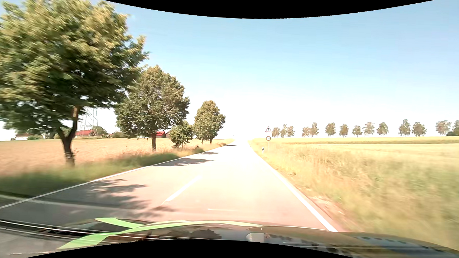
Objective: Follow the waypoints while adhering to traffic rules and regulations
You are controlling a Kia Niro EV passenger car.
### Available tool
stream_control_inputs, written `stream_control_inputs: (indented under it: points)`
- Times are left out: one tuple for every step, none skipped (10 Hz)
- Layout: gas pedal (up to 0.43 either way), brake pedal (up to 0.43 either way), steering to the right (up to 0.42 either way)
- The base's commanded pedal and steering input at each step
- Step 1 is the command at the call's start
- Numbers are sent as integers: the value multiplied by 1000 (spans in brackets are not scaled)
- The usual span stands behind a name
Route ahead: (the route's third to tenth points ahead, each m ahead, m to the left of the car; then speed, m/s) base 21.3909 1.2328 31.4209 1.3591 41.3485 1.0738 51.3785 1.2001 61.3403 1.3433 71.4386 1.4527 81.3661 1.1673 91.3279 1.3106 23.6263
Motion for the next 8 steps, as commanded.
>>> stream_control_inputs:
  points:
    - [280,0,-2]
    - [280,0,-1]
    - [287,0,-1]
    - [287,0,-1]
    - [299,0,-1]
    - [311,0,-1]
    - [319,0,0]
    - [331,0,0]
